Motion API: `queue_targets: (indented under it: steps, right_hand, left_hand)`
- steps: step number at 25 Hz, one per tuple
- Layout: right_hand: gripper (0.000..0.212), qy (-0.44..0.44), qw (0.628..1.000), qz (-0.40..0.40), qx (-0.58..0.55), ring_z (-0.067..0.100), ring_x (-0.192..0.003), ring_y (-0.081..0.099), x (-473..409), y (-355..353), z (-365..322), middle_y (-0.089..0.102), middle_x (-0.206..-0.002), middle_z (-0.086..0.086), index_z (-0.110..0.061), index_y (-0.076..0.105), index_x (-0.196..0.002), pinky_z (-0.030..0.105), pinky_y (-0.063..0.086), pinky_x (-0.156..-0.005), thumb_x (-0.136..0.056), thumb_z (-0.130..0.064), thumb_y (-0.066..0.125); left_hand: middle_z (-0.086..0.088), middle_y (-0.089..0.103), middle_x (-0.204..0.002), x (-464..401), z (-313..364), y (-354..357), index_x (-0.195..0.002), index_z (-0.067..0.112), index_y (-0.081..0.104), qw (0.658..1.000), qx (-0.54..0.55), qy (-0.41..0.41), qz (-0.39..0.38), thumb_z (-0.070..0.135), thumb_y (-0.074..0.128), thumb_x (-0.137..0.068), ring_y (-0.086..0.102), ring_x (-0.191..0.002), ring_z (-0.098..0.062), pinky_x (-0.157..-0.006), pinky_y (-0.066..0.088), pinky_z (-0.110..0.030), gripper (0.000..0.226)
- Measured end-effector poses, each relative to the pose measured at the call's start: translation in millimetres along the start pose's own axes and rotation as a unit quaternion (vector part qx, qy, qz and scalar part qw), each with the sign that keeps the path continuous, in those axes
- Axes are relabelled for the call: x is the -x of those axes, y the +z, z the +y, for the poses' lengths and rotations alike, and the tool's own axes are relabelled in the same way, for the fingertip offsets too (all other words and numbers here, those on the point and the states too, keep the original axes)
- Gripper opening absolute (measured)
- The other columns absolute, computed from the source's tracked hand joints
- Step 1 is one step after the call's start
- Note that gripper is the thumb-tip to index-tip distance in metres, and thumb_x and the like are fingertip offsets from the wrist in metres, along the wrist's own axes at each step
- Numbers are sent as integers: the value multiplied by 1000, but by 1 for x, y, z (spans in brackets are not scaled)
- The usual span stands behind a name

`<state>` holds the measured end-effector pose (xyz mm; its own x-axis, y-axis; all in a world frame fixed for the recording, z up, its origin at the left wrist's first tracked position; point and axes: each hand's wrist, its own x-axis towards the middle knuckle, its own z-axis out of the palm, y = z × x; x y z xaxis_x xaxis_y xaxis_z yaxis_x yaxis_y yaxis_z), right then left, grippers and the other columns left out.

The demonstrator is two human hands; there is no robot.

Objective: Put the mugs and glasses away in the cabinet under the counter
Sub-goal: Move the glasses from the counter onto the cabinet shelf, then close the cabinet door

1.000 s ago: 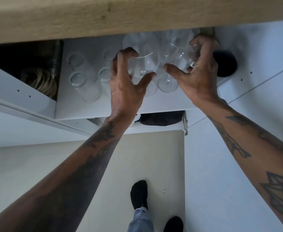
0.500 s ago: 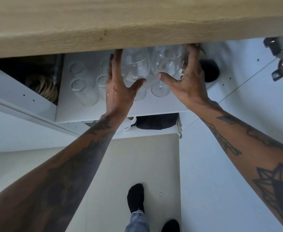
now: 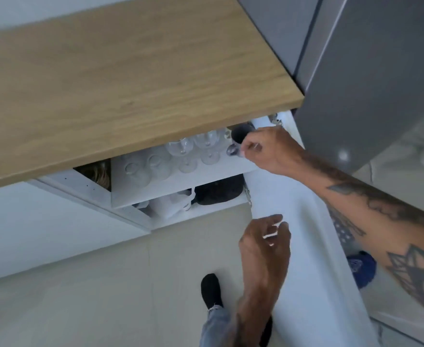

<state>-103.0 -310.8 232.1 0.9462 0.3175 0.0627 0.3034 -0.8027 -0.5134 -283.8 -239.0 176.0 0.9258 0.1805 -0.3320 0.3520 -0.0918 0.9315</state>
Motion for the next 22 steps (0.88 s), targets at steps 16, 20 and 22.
queue_targets:
  steps: [16, 20, 22]
  right_hand:
    - [25, 40, 986, -42, 159, 27, -90, 66, 94, -29, 14, 66, -110, 10, -2, 72, -105, 40, 58, -83, -100, -13, 50]
    - [24, 66, 977, -58, 196, 29, -99, 62, 91, -6, -29, 63, -116, 15, 3, 67, -109, 40, 53, -88, -98, -6, 47]
    - [22, 75, 971, -65, 215, 21, -91, 60, 93, 5, -51, 62, -106, 9, 0, 67, -105, 33, 53, -84, -97, -6, 48]
  left_hand:
    - [-1, 44, -151, 70, 26, 0, -155, 15, 30, 955, -240, 156, -73, 25, 48, -101, 47, -134, -17, -107, 43, -25, 57]
    - [-2, 42, -156, 60, 24, -55, -154, 16, 34, 930, -309, 183, -75, 22, 42, -105, 46, -138, -19, -113, 39, -27, 50]
    - [-5, 55, -146, 58, 24, -83, -147, 12, 47, 913, -351, 198, -60, 14, 51, -100, 61, -123, -26, -98, 52, -31, 47]
